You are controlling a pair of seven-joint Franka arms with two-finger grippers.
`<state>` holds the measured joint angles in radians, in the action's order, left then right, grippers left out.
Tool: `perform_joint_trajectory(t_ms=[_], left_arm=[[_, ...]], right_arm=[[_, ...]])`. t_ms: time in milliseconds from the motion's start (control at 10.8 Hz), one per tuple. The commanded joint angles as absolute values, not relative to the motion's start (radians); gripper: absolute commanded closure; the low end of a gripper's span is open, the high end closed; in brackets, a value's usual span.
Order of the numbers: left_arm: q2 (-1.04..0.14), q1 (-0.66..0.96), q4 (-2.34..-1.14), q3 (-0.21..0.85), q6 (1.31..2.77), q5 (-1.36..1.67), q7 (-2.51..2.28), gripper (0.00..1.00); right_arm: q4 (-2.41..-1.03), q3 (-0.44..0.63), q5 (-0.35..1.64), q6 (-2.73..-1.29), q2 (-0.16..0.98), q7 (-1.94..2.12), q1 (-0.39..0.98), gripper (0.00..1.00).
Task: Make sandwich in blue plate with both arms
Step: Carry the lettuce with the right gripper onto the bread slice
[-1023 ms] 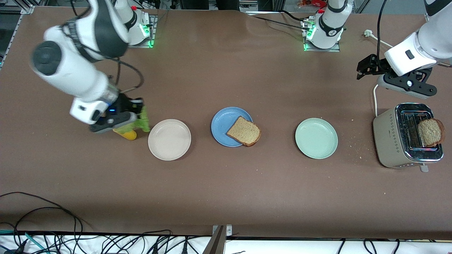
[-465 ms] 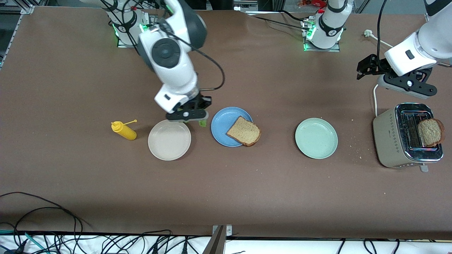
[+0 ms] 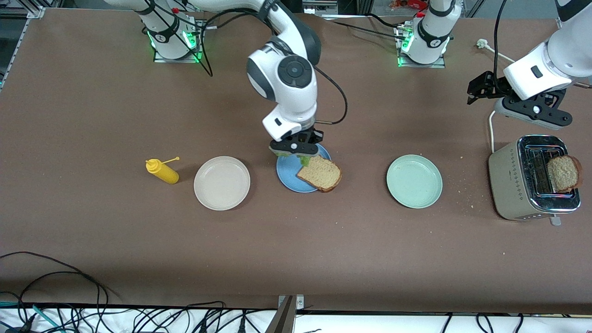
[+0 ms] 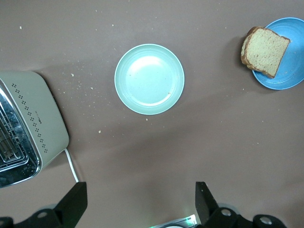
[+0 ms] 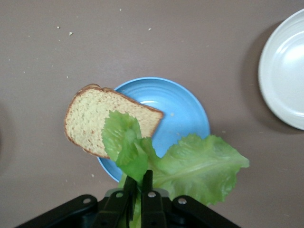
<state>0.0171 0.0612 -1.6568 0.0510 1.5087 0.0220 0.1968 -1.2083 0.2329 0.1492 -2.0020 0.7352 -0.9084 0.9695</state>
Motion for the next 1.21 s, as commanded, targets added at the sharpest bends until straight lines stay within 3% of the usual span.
perform_joint_trajectory(t_ms=[0,651,744,837,1116], left_arm=[[0.014,0.057,-1.641,0.054,1.502,0.035,0.186,0.00],[0.014,0.057,-1.641,0.054,1.502,0.035,0.186,0.00],[0.014,0.057,-1.641,0.054,1.502,0.035,0.186,0.00],[0.014,0.057,-1.641,0.054,1.502,0.035,0.186,0.00],[0.014,0.057,-1.641,0.054,1.502,0.035,0.186,0.00]], right_arm=[[-1.124,0.268,0.138,-2.084,0.856,-1.023,1.003,1.00],[-1.126,0.333,0.138,-2.204,0.962,-1.086,1.085,1.00],[-1.127,0.334,0.137,-2.227,0.971,-1.085,1.085,0.62],[-1.127,0.339,0.137,-2.243,0.974,-1.088,1.089,0.01],[-1.127,0.360,0.140,-2.241,0.968,-1.101,1.097,0.00]])
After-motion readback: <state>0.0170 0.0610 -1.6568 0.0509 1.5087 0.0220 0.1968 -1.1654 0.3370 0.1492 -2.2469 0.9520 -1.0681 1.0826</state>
